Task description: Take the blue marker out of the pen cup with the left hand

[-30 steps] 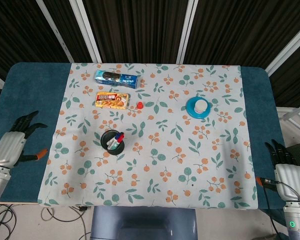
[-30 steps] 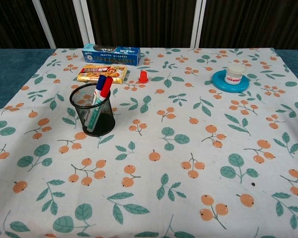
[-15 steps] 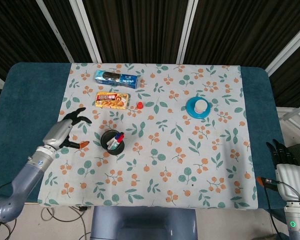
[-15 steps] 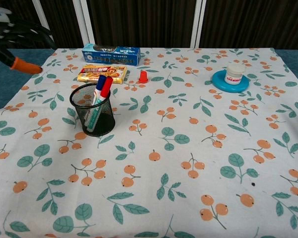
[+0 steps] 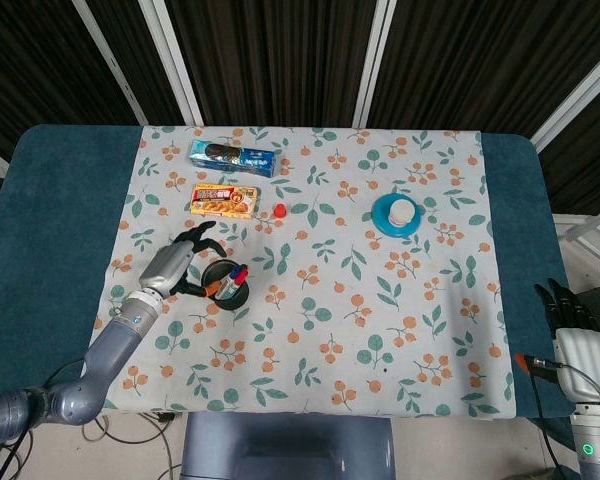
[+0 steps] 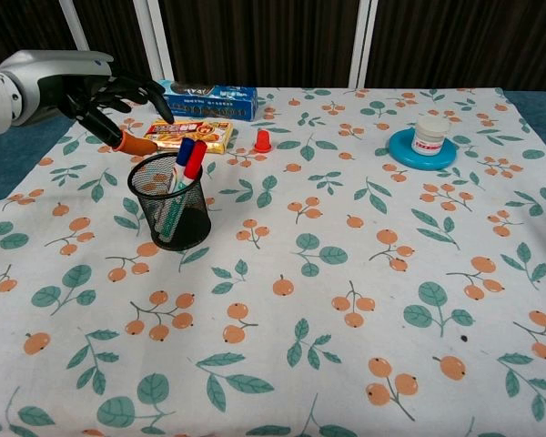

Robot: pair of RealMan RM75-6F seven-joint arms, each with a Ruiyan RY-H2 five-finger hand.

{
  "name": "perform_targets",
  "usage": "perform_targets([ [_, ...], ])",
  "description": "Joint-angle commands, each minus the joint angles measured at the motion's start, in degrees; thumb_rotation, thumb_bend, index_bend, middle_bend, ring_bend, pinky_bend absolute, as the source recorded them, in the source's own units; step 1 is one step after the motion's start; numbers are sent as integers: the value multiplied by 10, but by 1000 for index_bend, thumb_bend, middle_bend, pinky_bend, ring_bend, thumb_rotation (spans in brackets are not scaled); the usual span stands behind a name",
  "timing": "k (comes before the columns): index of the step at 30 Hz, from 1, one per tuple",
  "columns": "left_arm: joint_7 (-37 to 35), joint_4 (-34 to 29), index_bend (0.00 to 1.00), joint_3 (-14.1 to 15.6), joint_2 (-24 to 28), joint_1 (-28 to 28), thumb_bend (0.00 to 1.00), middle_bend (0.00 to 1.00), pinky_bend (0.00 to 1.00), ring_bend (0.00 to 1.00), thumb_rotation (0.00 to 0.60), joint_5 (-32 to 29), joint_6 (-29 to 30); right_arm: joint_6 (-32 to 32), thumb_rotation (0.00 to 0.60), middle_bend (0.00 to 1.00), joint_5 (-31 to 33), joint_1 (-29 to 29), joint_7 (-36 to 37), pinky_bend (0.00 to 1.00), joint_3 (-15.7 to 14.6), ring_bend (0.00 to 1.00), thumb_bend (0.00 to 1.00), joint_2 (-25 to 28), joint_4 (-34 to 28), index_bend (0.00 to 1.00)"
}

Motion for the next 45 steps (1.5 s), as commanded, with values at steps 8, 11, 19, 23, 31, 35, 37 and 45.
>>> perform_targets([
  [8, 41, 12, 413, 4, -33, -17, 284, 3, 0, 0, 600, -38, 31, -1, 600, 9, 0, 0, 2, 175, 0, 62, 117, 1, 0, 96],
  [11, 47, 16, 419, 6, -38, -21, 289, 3, 0, 0, 600, -44, 30, -1, 600, 9, 0, 0, 2, 175, 0, 61, 116, 1, 0, 96],
  [19, 53, 25, 424, 8, -50, -26, 325, 4, 0, 0, 600, -49, 28, -2, 600, 9, 0, 0, 4, 175, 0, 62, 117, 2, 0, 95],
  [23, 53, 28, 426, 3, -56, -29, 324, 4, 0, 0, 600, -51, 29, -2, 600, 9, -1, 0, 4, 175, -1, 62, 117, 2, -1, 95],
  [31, 62, 41, 453, 3, -73, -39, 324, 7, 0, 0, 600, -61, 26, -2, 600, 9, -1, 0, 6, 175, -1, 61, 117, 3, -1, 95],
  [35, 64, 39, 468, 1, -76, -41, 325, 7, 0, 0, 600, -64, 28, -2, 600, 9, -2, 0, 8, 175, -1, 62, 117, 4, -1, 96],
  [37, 65, 37, 488, 1, -75, -41, 327, 8, 0, 0, 600, -64, 29, -2, 600, 9, -3, 0, 8, 175, -1, 62, 117, 4, -2, 96],
  [45, 68, 33, 536, 0, -72, -40, 355, 14, 0, 0, 600, -64, 33, -3, 600, 9, -2, 0, 7, 175, -1, 62, 117, 4, -2, 96],
])
